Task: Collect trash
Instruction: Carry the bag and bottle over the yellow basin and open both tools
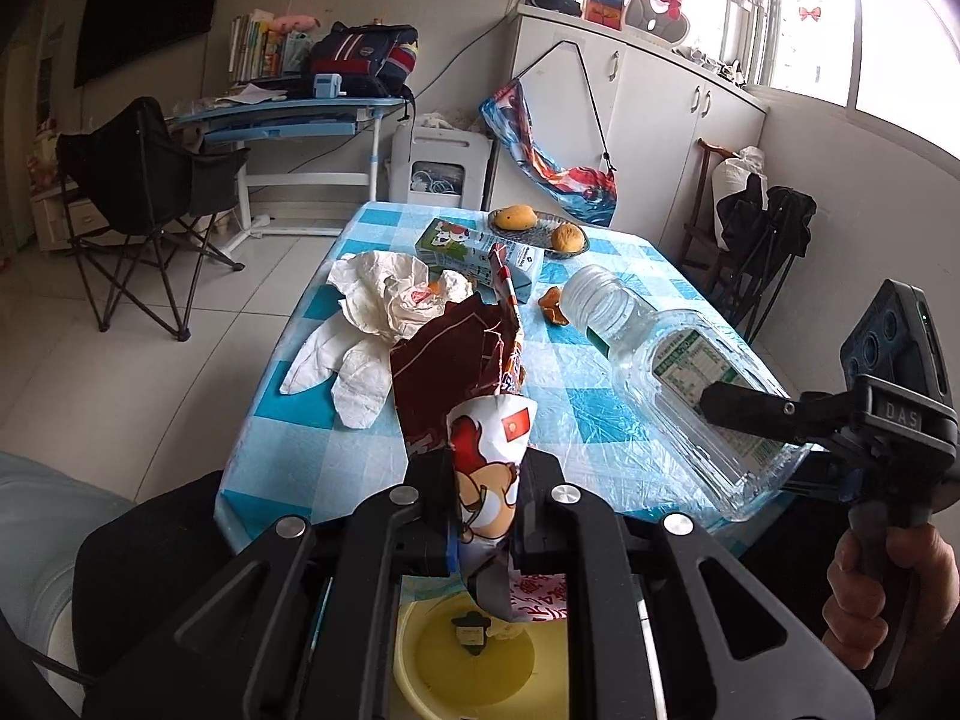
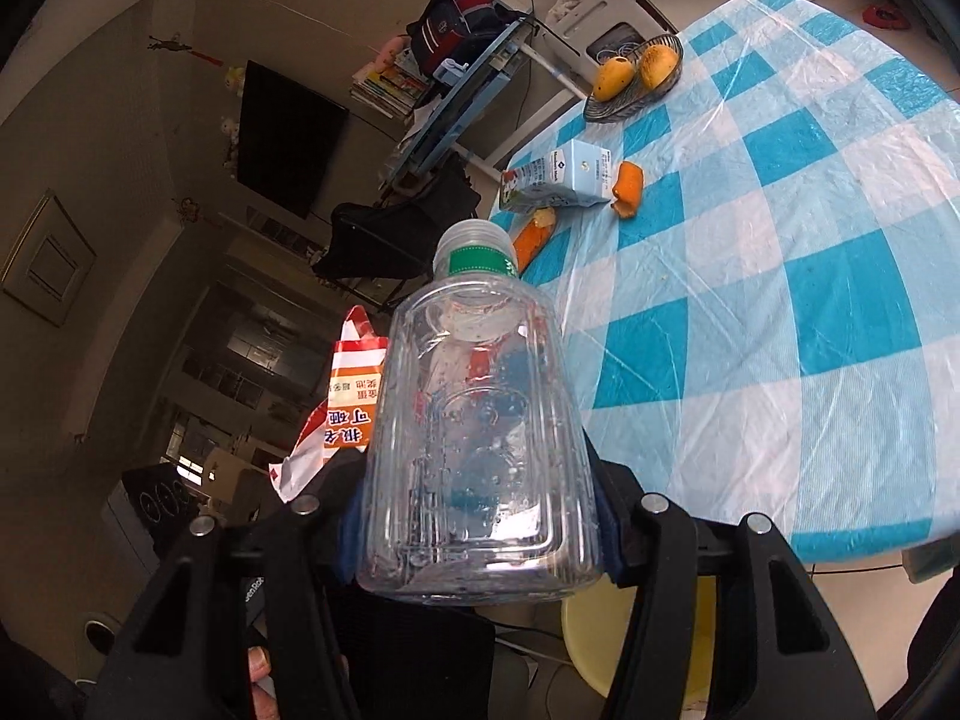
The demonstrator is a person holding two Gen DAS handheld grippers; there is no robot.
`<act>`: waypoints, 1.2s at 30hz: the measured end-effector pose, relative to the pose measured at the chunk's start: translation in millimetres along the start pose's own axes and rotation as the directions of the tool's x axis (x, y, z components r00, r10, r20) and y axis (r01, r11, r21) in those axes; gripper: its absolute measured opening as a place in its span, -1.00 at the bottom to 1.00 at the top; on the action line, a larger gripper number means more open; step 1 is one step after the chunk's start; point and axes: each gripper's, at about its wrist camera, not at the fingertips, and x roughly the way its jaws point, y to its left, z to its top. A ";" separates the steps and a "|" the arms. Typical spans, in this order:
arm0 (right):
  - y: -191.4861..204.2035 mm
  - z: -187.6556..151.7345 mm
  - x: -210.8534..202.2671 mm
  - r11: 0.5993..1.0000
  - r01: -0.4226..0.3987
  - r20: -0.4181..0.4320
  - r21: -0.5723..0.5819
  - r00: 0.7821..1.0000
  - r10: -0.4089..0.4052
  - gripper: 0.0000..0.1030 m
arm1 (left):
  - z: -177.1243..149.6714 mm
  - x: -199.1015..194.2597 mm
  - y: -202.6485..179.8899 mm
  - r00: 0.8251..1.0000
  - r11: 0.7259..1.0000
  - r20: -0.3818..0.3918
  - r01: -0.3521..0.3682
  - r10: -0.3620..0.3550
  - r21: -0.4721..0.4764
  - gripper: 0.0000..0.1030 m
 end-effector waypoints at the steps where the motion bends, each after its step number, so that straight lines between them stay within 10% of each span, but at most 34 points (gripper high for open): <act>1: 2.0 -3.1 -4.0 1.000 -0.001 -0.003 -0.001 1.000 0.001 0.09 | -0.5 -2.9 -0.8 1.000 1.000 0.002 0.000 0.000 0.002 -0.78; 26: 16.9 -98.5 -7.2 0.997 0.082 -0.212 0.005 0.974 -0.079 0.10 | -30.9 -73.4 -6.0 1.000 0.999 0.027 0.009 -0.010 0.040 -0.78; 36: -1.8 -110.2 19.5 0.982 0.187 -0.272 0.038 0.947 -0.170 0.10 | -60.2 -76.6 -11.9 0.994 0.996 -0.072 0.085 -0.082 0.039 -0.78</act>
